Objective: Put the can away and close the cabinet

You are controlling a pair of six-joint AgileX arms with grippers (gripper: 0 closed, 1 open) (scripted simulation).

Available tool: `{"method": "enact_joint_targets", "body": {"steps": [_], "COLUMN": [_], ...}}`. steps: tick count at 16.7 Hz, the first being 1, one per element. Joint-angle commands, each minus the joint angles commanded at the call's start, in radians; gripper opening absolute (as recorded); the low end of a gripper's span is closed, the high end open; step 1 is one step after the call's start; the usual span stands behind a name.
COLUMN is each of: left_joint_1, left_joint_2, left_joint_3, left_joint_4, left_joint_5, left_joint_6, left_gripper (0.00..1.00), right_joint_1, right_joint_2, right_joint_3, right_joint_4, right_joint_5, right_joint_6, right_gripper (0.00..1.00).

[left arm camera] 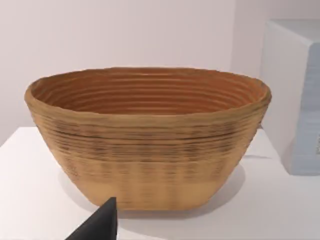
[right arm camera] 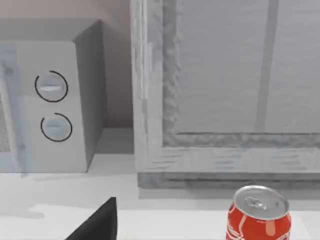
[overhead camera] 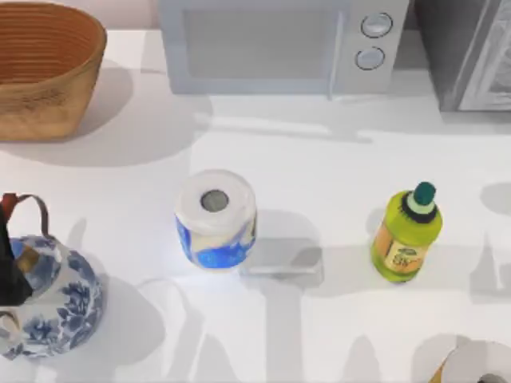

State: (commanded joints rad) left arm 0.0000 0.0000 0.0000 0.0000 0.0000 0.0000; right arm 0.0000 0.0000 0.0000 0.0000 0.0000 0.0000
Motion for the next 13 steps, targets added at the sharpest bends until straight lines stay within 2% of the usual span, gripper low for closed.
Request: {"method": "enact_joint_targets", "body": {"steps": [6, 13], "left_joint_1": [0.0, 0.0], "left_joint_2": [0.0, 0.0], "left_joint_3": [0.0, 0.0], "left_joint_4": [0.0, 0.0], "left_joint_5": [0.0, 0.0], "left_joint_6": [0.0, 0.0], "left_gripper": [1.0, 1.0], "right_joint_1": [0.024, 0.073], "right_joint_2": [0.095, 0.567], "right_joint_3": [0.014, 0.071], "right_joint_4": [0.079, 0.44], "right_joint_5": [-0.017, -0.047], "right_joint_6": [0.006, 0.032], "right_gripper": [1.0, 1.0]}}
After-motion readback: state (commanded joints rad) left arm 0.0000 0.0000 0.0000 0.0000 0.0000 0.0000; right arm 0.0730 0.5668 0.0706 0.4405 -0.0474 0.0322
